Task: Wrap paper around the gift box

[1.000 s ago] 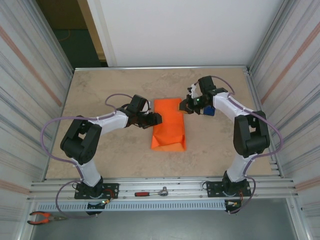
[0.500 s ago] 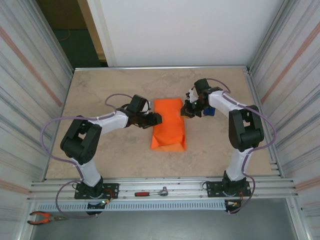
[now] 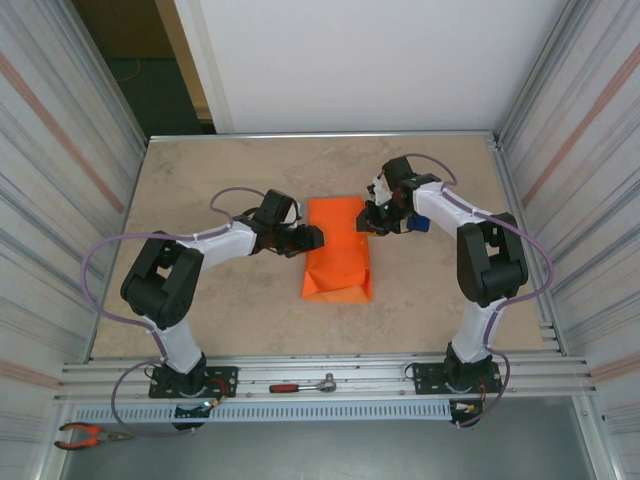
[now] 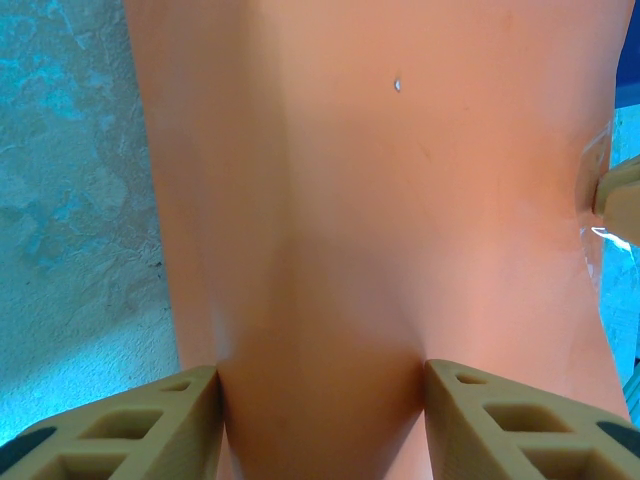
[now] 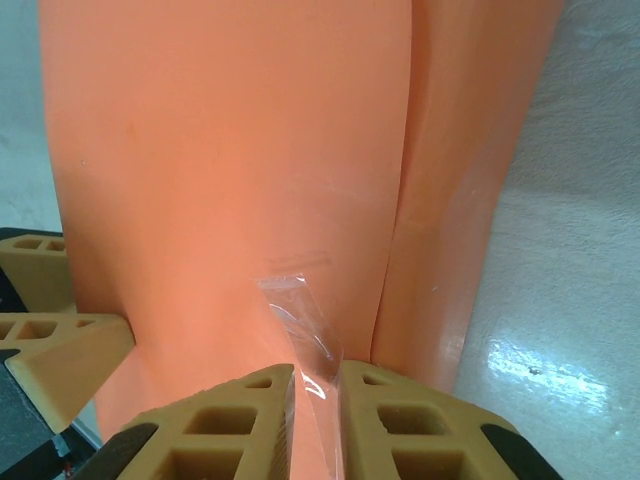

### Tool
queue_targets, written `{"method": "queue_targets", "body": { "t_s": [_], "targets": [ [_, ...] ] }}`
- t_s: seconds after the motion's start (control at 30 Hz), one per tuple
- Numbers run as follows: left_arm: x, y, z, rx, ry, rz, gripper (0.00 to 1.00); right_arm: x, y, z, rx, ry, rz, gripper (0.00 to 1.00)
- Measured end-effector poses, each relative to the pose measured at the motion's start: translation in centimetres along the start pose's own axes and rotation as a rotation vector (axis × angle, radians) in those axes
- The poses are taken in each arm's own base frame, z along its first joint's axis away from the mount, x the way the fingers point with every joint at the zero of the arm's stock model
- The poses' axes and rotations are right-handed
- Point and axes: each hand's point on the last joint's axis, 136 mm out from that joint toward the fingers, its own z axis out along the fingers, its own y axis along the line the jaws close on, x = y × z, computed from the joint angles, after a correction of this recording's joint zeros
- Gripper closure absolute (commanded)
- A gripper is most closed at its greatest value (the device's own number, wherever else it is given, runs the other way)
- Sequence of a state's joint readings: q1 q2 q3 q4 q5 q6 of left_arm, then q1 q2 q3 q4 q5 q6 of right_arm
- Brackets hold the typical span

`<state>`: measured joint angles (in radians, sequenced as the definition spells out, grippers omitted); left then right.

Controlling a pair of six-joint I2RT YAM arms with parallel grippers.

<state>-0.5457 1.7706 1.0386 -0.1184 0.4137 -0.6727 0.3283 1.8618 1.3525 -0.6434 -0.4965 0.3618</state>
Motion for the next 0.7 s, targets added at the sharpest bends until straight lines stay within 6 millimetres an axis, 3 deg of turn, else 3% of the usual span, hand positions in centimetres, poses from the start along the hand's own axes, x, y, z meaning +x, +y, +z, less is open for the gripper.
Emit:
{"method": "queue_targets", "body": {
  "t_s": [0.7],
  "targets": [
    [0.02,0.01,0.00,0.000,0.001,0.000,0.48,0.05,0.37,-0.02,0.121,-0.050,-0.082,0.77]
  ]
}}
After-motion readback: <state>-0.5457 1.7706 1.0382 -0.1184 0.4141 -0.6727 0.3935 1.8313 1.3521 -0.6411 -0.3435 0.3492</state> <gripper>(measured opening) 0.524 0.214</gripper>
